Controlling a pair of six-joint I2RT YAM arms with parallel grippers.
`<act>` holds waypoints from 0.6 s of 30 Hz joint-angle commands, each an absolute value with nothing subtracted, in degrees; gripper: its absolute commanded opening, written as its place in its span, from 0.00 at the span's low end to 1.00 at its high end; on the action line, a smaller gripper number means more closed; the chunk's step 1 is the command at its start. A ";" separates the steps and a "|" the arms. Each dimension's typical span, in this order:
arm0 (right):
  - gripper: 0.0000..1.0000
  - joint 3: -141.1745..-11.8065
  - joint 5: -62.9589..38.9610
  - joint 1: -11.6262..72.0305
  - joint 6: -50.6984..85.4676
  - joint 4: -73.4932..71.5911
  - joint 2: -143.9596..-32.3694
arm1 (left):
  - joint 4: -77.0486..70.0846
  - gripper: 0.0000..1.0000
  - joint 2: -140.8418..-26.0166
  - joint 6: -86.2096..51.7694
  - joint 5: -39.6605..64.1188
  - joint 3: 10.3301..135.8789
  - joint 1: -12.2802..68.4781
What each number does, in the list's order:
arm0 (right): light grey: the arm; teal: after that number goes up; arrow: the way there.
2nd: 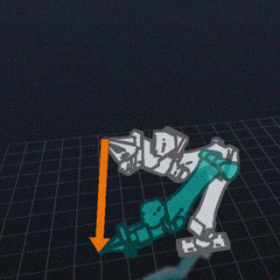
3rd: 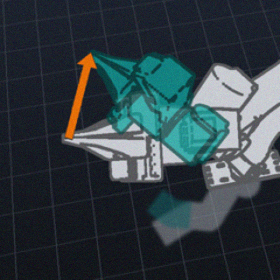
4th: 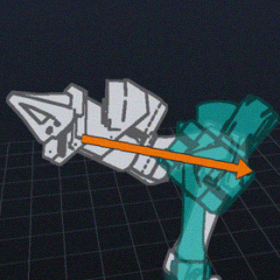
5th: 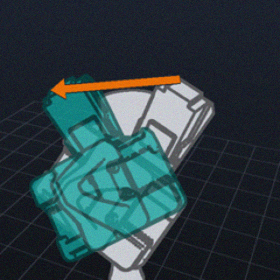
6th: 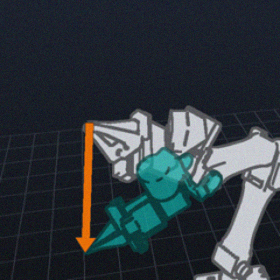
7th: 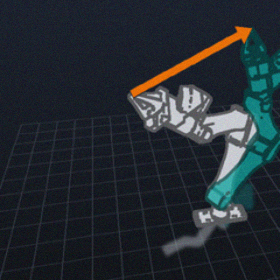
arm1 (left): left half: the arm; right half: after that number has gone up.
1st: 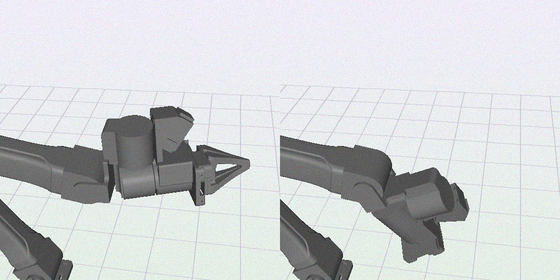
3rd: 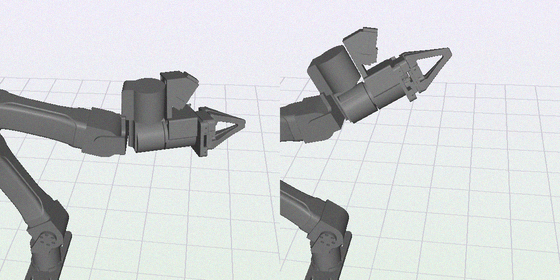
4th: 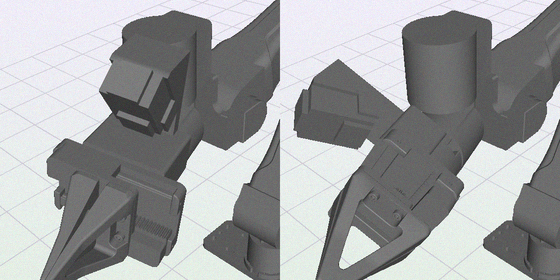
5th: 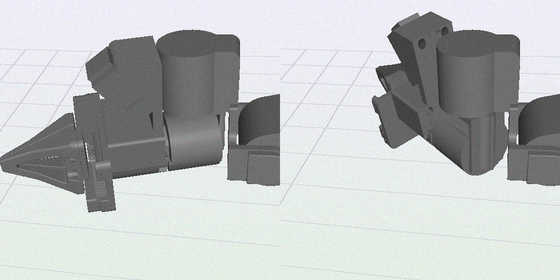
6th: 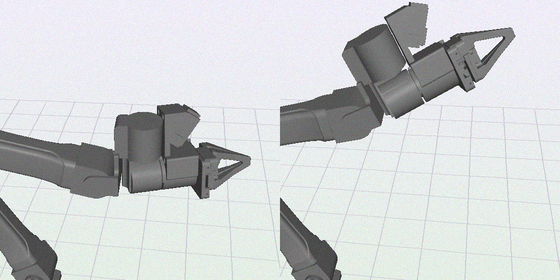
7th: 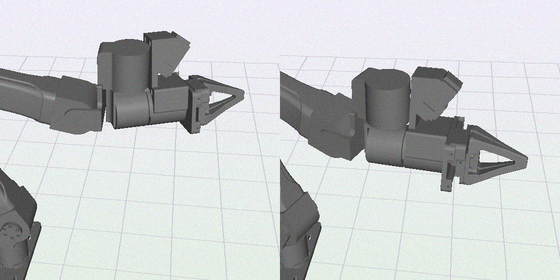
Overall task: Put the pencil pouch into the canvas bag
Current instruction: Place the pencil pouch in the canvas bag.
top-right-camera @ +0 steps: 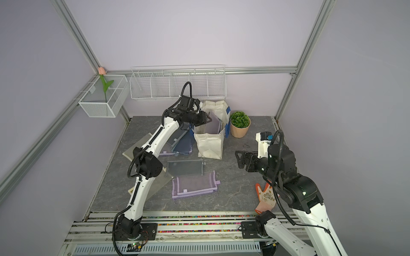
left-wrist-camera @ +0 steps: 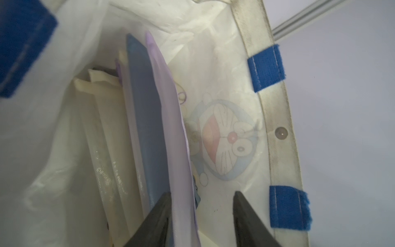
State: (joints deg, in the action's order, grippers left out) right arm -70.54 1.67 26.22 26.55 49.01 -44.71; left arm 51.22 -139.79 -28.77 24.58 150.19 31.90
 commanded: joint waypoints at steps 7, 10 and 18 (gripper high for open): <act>0.89 -68.49 0.55 25.80 27.42 45.38 -47.23 | 60.99 0.62 -125.22 -20.17 17.78 146.93 32.25; 0.89 -67.16 -1.06 25.96 28.04 44.92 -48.87 | 59.29 0.65 -116.13 -18.39 17.78 136.26 32.35; 0.89 -60.28 -1.27 33.34 33.12 41.60 -54.21 | 46.42 0.69 -85.44 -24.00 21.11 91.58 31.73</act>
